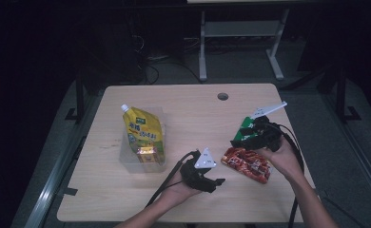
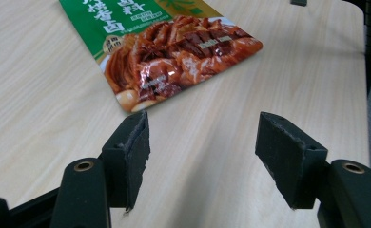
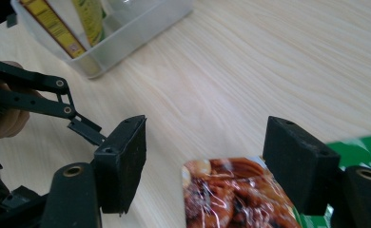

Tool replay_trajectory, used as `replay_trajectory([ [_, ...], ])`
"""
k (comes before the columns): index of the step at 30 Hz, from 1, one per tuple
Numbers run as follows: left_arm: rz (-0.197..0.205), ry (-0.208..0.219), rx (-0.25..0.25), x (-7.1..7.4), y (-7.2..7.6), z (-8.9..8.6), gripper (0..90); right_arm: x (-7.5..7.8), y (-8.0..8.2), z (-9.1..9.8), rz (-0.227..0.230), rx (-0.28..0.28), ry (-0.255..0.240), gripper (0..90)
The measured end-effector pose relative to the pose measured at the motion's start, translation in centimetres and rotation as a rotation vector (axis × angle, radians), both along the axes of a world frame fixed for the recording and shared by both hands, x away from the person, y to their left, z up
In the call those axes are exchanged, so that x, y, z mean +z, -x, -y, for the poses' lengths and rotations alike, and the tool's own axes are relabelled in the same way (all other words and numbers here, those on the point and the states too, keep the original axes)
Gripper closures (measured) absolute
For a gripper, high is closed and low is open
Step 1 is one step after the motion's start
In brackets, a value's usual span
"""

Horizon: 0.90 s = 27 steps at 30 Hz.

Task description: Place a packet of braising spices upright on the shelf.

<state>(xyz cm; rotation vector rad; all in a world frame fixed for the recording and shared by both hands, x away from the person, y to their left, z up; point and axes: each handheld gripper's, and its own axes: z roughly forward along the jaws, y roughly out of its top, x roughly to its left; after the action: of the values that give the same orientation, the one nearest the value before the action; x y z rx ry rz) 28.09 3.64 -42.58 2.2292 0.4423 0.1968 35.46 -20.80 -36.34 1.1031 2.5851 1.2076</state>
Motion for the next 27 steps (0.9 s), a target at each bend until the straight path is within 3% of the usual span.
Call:
replay_trajectory([
  [10, 0.006, 0.002, -0.01, -0.6, -1.7, 1.7, 41.3, -1.2, -0.5, 3.1, -0.057, -0.12, -0.009, 25.9],
  [16, -0.002, -0.01, -0.027, -1.3, -2.9, 3.3, 50.5, -3.1, -1.2, 5.1, -0.113, -0.213, 0.02, 27.2],
  [20, -0.006, -0.008, -0.022, -1.5, -3.6, 4.2, 56.3, -4.0, -1.5, 6.4, -0.125, -0.253, 0.044, 28.0],
  [24, 0.01, -0.036, -0.008, -1.7, -4.3, 5.3, 64.7, -4.3, -1.8, 7.7, -0.138, -0.3, 0.045, 28.3],
  [27, -0.006, -0.047, -0.003, -2.0, -4.9, 5.8, 69.0, -4.2, -2.1, 8.7, -0.135, -0.336, 0.046, 28.0],
])
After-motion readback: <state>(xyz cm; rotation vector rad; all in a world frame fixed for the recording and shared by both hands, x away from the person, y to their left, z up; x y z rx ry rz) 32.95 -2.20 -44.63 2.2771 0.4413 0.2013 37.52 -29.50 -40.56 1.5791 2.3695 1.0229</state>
